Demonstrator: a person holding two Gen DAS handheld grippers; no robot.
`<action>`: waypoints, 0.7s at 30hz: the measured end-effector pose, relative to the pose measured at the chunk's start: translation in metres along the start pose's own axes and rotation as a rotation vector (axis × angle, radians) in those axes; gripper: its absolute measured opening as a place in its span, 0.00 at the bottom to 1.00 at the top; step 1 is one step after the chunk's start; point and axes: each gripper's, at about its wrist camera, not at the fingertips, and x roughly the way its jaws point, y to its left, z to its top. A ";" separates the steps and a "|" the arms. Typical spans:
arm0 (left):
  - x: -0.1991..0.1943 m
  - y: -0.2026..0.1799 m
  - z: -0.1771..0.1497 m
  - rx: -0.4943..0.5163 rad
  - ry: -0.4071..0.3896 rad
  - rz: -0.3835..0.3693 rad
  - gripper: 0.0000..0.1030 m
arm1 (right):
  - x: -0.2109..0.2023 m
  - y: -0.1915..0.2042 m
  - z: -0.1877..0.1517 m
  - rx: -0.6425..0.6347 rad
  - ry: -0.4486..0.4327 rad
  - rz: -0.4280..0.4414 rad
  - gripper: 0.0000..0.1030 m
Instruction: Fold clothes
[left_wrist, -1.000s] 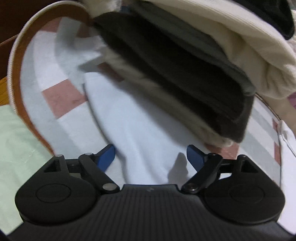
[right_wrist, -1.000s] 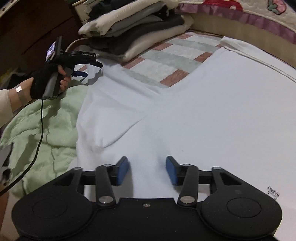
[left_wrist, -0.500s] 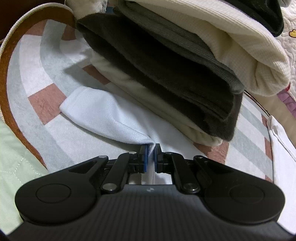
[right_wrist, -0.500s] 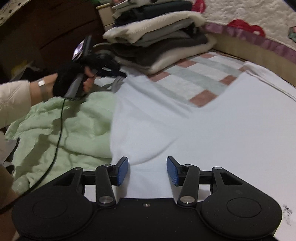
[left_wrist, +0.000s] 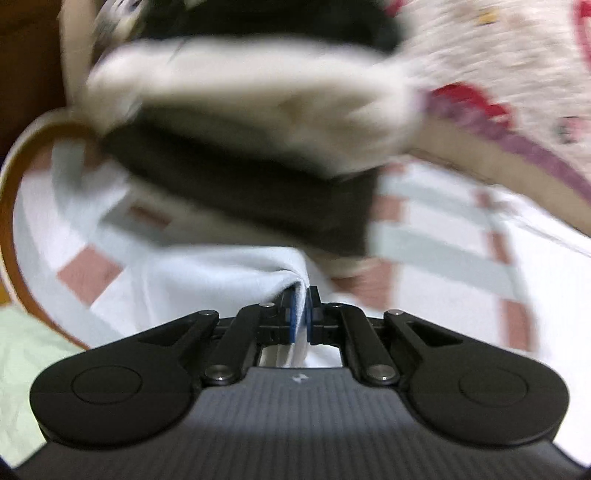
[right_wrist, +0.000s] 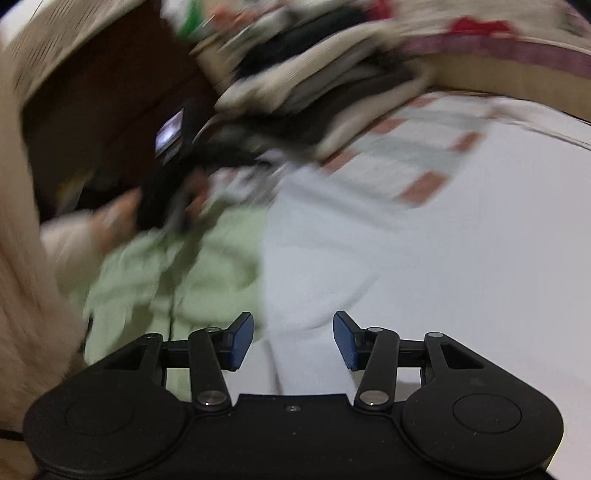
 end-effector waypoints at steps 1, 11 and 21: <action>-0.012 -0.010 0.002 0.016 -0.015 -0.034 0.04 | -0.012 -0.013 0.000 0.037 -0.025 -0.028 0.52; -0.099 -0.193 0.048 0.284 -0.052 -0.625 0.05 | -0.089 -0.125 -0.017 0.390 -0.249 -0.287 0.53; -0.080 -0.278 -0.011 0.344 0.240 -0.810 0.42 | -0.084 -0.154 -0.031 0.543 -0.202 -0.337 0.53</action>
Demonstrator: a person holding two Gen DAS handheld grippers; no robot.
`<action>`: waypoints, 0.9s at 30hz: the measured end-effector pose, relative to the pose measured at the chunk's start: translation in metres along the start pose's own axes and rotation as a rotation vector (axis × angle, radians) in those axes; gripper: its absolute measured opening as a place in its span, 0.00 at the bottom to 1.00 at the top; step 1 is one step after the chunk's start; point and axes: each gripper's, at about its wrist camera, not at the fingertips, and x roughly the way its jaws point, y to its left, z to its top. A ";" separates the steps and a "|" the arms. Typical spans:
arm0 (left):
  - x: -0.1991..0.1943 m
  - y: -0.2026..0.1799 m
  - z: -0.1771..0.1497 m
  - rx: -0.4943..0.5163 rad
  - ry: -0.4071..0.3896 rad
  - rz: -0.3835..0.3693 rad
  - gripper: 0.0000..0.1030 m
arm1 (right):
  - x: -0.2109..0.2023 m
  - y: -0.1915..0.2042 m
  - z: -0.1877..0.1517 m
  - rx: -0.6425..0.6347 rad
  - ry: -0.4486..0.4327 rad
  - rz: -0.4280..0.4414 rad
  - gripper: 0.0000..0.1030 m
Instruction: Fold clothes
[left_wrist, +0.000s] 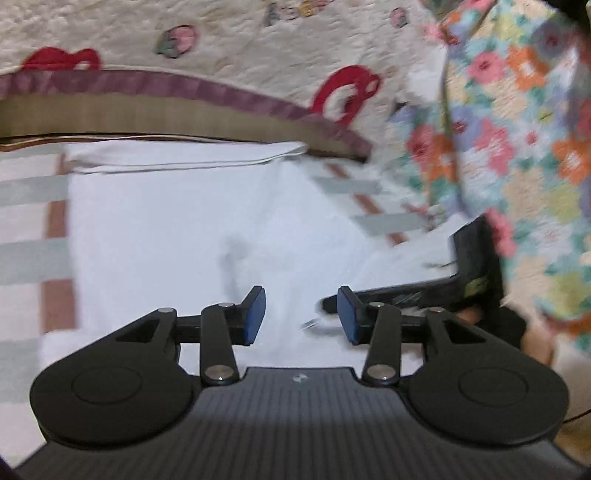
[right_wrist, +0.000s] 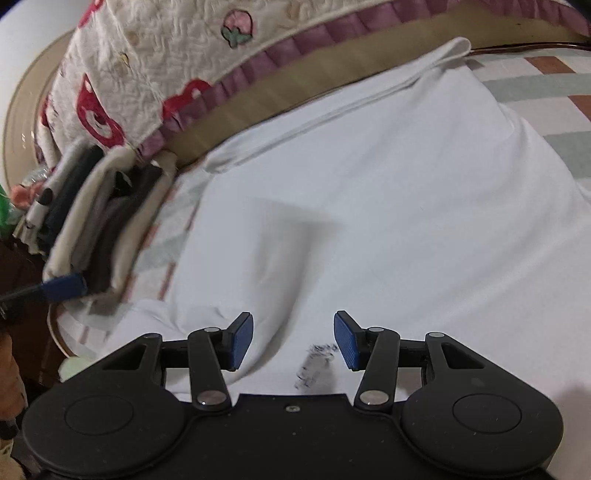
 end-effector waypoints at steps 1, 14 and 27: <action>-0.006 0.007 -0.005 -0.013 -0.006 0.045 0.44 | 0.002 0.001 0.000 -0.003 0.007 -0.002 0.53; -0.068 0.081 -0.070 -0.258 -0.058 0.397 0.54 | 0.024 -0.021 0.016 0.273 0.000 -0.009 0.56; -0.068 0.086 -0.071 -0.278 -0.070 0.365 0.55 | 0.021 0.039 0.053 -0.183 -0.273 -0.097 0.05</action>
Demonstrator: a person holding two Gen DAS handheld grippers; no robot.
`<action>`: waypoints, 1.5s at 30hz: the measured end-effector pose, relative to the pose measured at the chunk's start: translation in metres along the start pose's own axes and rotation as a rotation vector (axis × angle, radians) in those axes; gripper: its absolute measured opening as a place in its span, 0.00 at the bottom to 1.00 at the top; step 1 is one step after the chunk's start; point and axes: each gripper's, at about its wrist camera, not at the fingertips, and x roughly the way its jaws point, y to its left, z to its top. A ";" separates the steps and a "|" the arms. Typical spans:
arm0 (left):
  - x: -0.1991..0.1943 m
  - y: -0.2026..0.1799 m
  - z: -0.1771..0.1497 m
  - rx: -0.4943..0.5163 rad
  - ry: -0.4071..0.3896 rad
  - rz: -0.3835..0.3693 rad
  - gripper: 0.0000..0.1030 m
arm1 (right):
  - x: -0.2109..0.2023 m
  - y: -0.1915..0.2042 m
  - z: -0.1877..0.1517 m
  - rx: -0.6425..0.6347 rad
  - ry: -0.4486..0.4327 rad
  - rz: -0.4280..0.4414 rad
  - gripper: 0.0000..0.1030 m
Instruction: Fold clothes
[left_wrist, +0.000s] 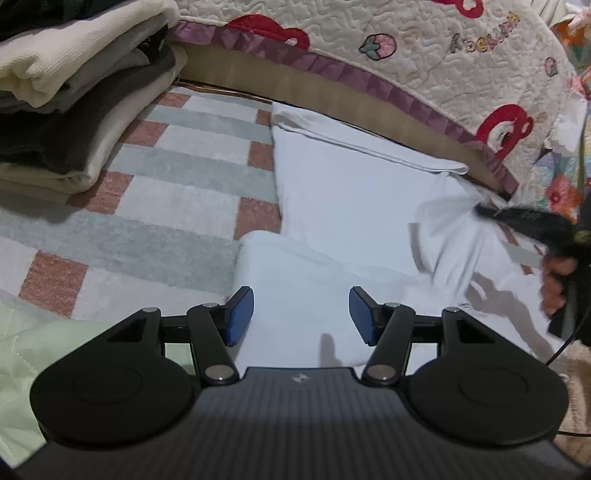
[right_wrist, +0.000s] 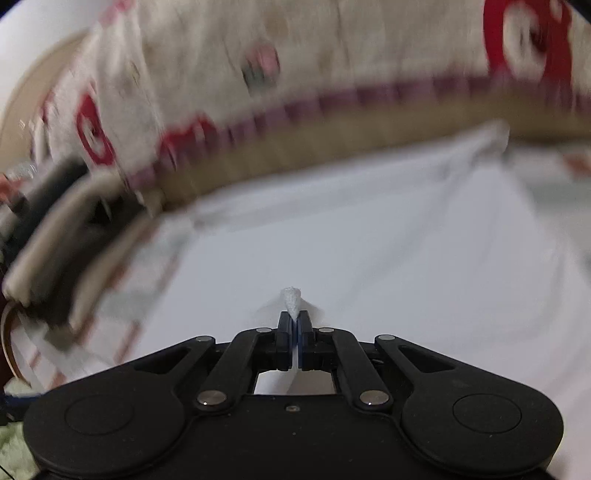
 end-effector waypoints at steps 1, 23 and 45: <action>0.000 0.000 0.000 -0.004 0.003 -0.014 0.56 | -0.018 0.000 0.008 -0.023 -0.042 -0.025 0.05; -0.010 -0.011 -0.015 -0.049 0.103 -0.069 0.69 | -0.094 -0.101 -0.005 0.112 0.026 -0.247 0.05; 0.008 -0.037 -0.030 0.151 0.263 -0.152 0.70 | -0.097 -0.117 -0.006 0.137 0.005 -0.415 0.07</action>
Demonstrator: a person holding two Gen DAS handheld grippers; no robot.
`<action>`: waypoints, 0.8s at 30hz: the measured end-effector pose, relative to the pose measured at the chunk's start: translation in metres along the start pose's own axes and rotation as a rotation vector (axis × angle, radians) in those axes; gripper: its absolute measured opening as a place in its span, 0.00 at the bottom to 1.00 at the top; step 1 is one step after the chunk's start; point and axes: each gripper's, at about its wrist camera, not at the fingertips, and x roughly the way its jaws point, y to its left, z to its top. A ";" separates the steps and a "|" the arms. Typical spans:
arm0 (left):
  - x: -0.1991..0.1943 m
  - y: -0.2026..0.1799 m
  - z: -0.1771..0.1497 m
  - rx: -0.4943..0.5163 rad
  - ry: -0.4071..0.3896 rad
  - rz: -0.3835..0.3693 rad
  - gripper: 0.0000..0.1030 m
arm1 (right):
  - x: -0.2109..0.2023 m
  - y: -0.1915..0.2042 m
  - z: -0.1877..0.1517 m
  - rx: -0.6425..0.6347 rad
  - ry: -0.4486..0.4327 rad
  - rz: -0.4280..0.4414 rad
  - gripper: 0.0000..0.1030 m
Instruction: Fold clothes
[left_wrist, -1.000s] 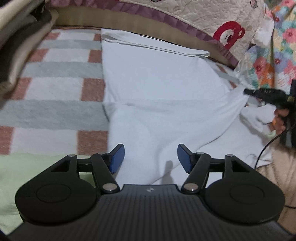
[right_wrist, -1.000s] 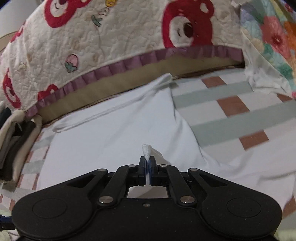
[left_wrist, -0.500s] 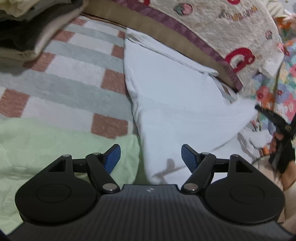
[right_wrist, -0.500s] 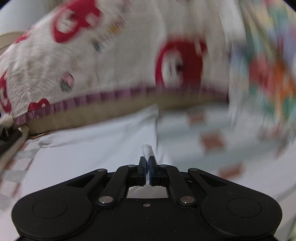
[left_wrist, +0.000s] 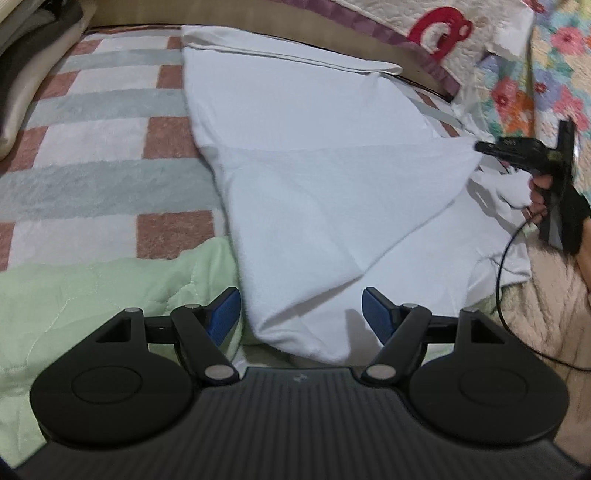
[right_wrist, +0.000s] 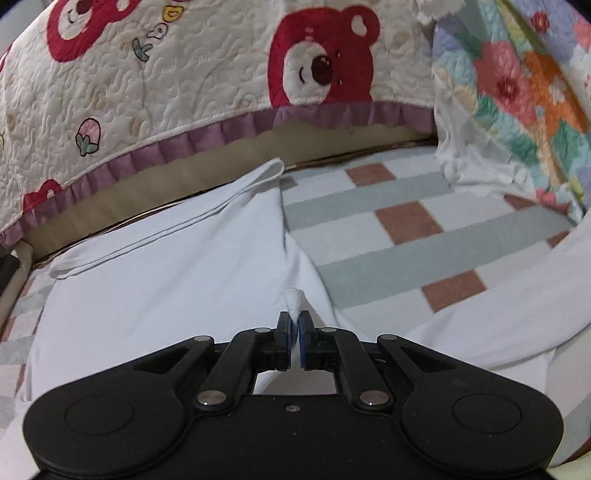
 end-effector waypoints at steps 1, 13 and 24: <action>-0.001 0.001 0.000 -0.007 -0.008 0.001 0.70 | -0.001 0.002 0.001 -0.010 -0.007 -0.012 0.07; -0.013 -0.009 0.004 0.073 -0.052 -0.010 0.08 | -0.049 0.096 -0.044 -0.109 0.290 0.629 0.28; -0.015 -0.007 0.020 0.050 -0.052 -0.048 0.09 | -0.057 0.225 -0.161 -0.535 0.461 0.903 0.44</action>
